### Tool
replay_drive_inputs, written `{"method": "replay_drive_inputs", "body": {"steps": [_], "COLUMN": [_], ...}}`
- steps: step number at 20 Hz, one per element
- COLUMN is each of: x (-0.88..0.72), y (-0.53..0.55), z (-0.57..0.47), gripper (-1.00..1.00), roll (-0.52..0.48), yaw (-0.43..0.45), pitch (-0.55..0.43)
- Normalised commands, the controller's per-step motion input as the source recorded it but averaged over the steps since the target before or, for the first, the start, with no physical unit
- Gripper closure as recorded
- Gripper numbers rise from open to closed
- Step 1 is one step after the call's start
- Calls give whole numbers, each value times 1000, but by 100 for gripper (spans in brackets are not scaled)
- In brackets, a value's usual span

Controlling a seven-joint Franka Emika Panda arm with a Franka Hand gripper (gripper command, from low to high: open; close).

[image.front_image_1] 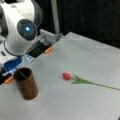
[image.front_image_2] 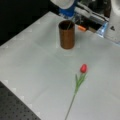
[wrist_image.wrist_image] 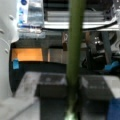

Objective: Flower insertion into a vase

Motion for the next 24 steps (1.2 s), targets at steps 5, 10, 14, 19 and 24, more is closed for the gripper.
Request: {"method": "replay_drive_inputs", "body": {"steps": [5,10,14,19,24], "x": [396,416,469,513,500], "y": [16,18,6,28,110], "z": [-182,-87,39,86,138], "gripper": [-100,-100,-100,-100,-100], "roll": [-9,30,38,86,161], "yaw": [-150,-148,-125,-93,-4], "pitch": [55,78,119,114,-71]}}
